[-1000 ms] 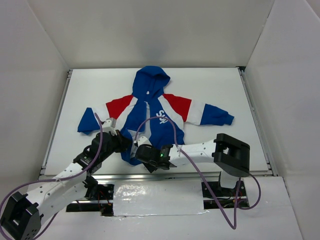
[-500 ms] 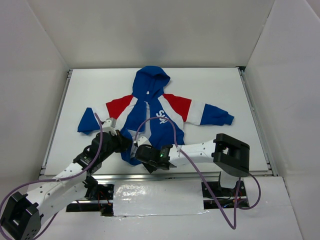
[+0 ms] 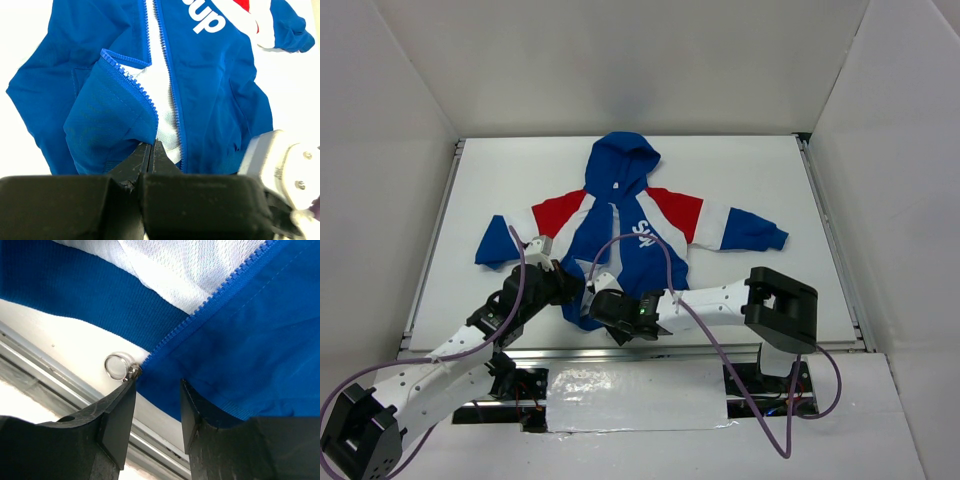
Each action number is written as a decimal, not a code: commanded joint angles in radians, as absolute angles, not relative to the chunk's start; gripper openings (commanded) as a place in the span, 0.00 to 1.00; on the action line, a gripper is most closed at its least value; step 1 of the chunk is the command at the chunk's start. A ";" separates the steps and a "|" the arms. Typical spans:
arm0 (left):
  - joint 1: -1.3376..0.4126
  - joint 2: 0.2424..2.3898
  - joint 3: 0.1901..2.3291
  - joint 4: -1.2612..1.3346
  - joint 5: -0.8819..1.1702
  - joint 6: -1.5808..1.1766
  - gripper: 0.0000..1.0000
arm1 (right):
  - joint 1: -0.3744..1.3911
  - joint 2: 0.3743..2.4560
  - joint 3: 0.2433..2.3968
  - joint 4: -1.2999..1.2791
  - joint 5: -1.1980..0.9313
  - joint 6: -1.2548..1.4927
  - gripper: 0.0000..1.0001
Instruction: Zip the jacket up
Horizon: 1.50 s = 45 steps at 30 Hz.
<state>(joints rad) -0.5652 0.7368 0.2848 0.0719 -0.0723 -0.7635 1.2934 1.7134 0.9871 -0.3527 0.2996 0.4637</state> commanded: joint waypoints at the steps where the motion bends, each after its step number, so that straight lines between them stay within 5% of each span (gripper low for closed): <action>1: -0.563 0.733 0.290 0.112 -0.069 -0.755 0.00 | 1.289 1.747 0.971 -0.307 0.322 0.472 0.47; 14: -0.563 0.739 0.288 0.120 -0.064 -0.755 0.00 | 1.289 1.787 0.936 -0.314 0.295 0.499 0.42; 19: -0.563 0.739 0.288 0.120 -0.064 -0.755 0.00 | 1.287 1.822 0.948 -0.344 0.288 0.511 0.28; 20: -0.561 0.741 0.288 0.120 -0.064 -0.755 0.00 | 1.289 1.827 0.950 -0.345 0.288 0.512 0.00; 29: -0.563 0.747 0.287 0.126 -0.061 -0.755 0.00 | 1.287 1.796 0.950 -0.354 0.316 0.601 0.00; 45: -0.566 0.772 0.272 0.236 0.020 -0.765 0.00 | 1.287 1.485 0.894 -0.296 0.476 1.333 0.00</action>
<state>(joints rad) -0.5652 0.7837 0.2722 0.1532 -0.0147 -0.7650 1.2888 1.5448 0.9279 -0.3637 0.4492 1.1820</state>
